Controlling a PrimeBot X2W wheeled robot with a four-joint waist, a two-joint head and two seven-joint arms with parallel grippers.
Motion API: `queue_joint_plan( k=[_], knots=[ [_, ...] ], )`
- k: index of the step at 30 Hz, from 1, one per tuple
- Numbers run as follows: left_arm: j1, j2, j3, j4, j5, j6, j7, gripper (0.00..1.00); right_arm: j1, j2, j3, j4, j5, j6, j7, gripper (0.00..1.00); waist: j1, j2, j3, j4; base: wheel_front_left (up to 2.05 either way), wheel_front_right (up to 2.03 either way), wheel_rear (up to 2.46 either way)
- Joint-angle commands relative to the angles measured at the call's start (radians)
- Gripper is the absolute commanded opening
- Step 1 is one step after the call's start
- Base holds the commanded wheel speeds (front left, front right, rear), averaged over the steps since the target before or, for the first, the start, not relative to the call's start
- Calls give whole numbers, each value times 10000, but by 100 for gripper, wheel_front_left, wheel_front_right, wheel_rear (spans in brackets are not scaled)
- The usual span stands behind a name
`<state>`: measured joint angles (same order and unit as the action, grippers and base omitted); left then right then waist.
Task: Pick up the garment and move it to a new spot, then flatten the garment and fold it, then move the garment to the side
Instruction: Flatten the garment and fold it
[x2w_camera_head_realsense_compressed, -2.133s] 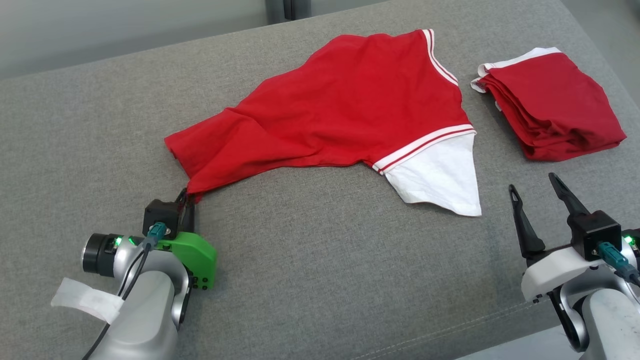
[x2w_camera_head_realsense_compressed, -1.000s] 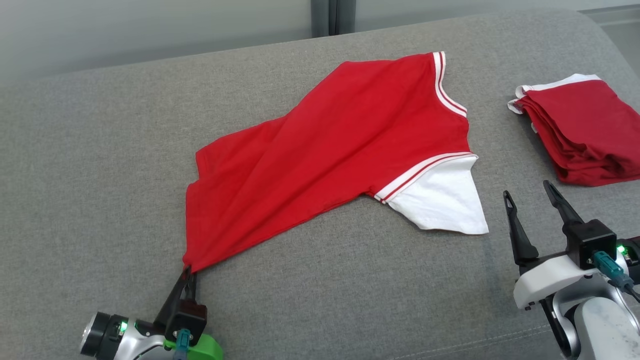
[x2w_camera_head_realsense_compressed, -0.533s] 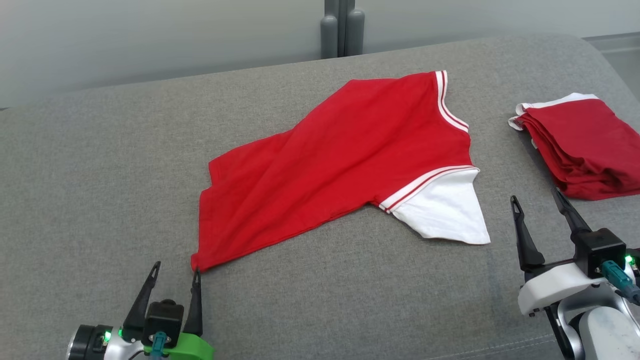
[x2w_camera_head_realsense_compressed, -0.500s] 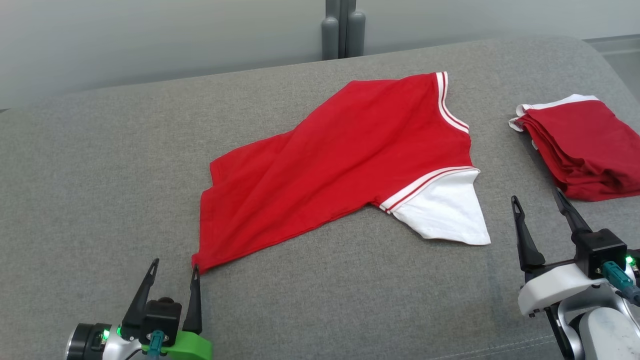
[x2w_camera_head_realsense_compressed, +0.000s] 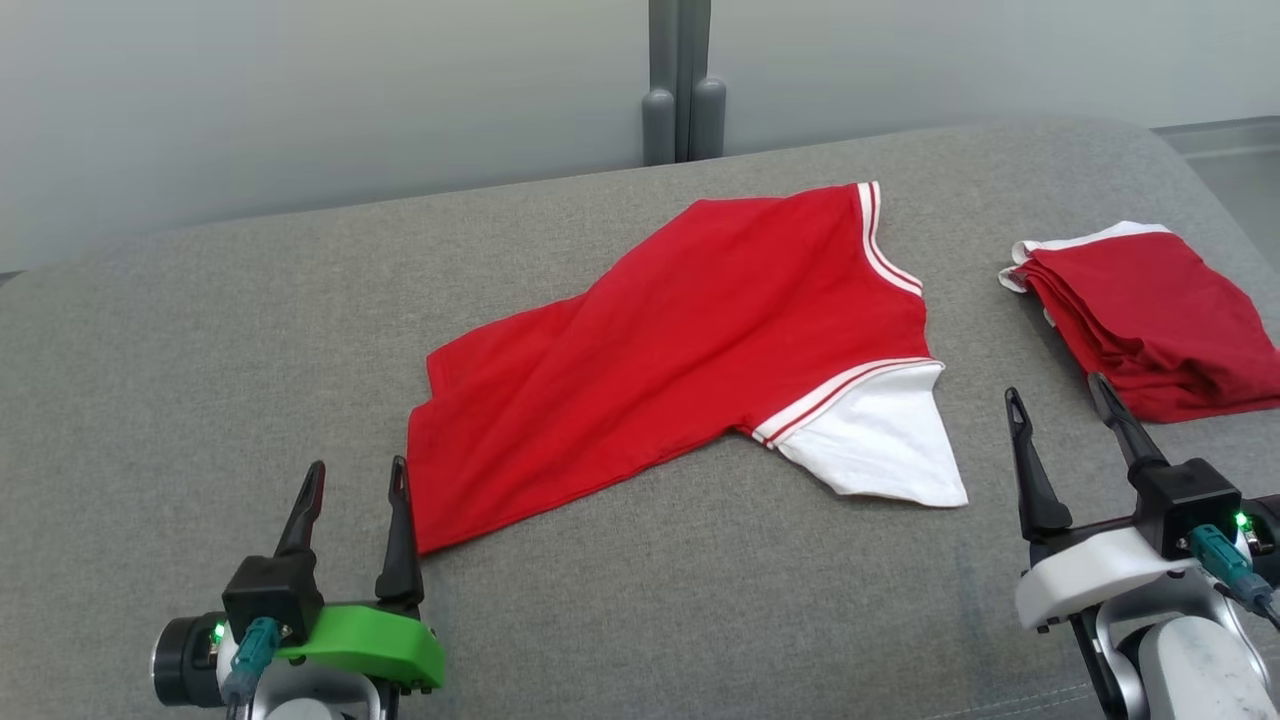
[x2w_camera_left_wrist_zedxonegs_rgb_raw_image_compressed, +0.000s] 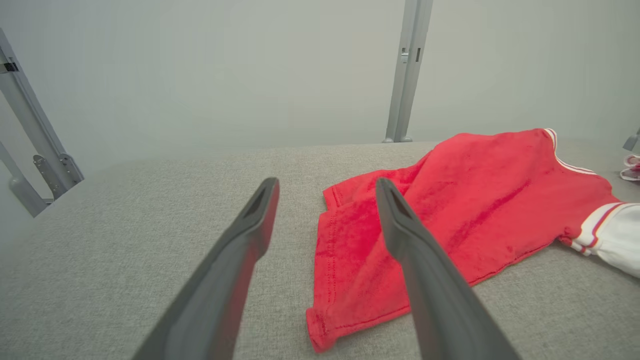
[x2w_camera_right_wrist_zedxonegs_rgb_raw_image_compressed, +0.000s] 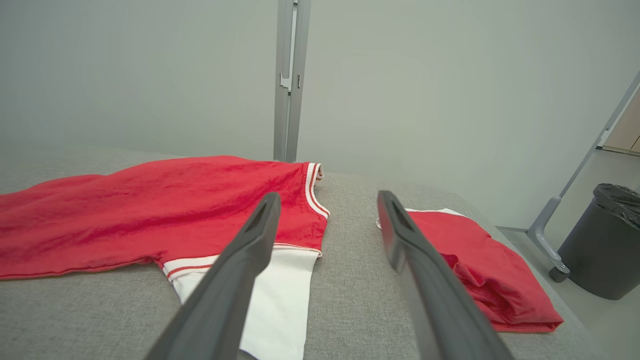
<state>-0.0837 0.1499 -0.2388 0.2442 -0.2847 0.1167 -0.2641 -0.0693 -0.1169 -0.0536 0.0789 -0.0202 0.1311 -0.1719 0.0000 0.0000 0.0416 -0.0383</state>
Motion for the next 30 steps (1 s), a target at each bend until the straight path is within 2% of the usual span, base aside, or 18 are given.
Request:
queue_joint_plan(
  k=[1,21,30],
  knots=[
    [-123,-2,99,35,-61,-52,5,100,-91,17,26,-8,1,-7,-21,100,0,0,-154,-81,0,0,0],
    [712,-804,1253,374,-557,-818,5,100,-299,608,820,980,629,-6,-450,100,0,0,-869,-1,0,0,0],
    [787,-881,1405,478,-454,-981,5,100,-264,650,1014,1382,839,-6,-617,100,0,0,-950,-3,0,0,0]
  ],
)
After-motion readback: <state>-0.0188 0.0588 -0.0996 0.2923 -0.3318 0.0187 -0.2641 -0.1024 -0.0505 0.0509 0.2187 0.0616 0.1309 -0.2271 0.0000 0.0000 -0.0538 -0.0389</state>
